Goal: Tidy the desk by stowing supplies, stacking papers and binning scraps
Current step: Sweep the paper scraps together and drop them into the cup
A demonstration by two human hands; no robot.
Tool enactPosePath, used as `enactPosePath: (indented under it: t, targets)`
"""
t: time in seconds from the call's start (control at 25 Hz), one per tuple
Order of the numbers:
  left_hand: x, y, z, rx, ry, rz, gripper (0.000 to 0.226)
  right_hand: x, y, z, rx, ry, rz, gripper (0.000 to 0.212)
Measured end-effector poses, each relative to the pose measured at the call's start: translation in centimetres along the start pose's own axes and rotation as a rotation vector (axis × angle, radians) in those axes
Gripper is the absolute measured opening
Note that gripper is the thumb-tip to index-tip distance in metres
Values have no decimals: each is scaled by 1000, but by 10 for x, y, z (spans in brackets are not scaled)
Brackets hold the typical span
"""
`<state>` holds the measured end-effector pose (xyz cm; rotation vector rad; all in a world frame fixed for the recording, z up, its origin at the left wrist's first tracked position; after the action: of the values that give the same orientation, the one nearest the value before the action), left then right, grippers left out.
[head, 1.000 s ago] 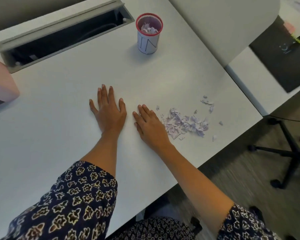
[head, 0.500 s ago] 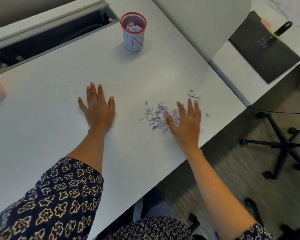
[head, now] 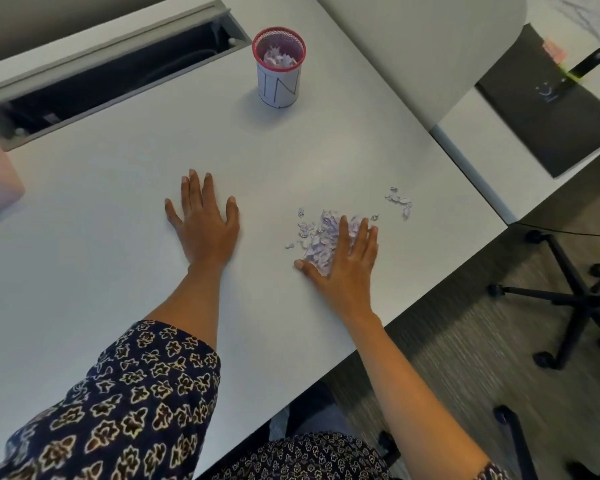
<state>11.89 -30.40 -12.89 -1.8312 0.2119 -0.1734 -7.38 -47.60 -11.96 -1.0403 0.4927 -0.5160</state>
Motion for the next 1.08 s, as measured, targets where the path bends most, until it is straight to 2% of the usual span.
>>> enactPosePath:
  t: [0.24,0.4,0.64,0.88,0.96,1.08]
  targets:
    - [1,-1,-1,-3,-20,-1,61,34,12,31,16,-75,-14,80]
    - [1,-1,-1,-6,-24,-4,61,51,11,48,127,-132,-4,56]
    - [0,-2,-2,-8,-33,-9,61,69,1,64,63,-200,57,56]
    - [1,-3,-2,-14,-41,-20,60,96,-13,69,27,-257,7,44]
    - [1,-3,-2,-15,-45,-18,60,108,-15,68,74,-234,-14,41]
    - [1,-4,-3,-21,-49,-19,59,125,-26,67,303,-104,-40,32]
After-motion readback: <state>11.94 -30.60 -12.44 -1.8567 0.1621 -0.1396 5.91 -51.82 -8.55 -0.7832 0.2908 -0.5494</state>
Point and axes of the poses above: each hand's wrist, its own x-axis towards the middle knuckle, its own y-axis out of the palm, z = x × y, the point moved 4 cm from there along x, towards the middle knuckle, and after that the axes turned 1 degree about x, right-handed, at the moved point
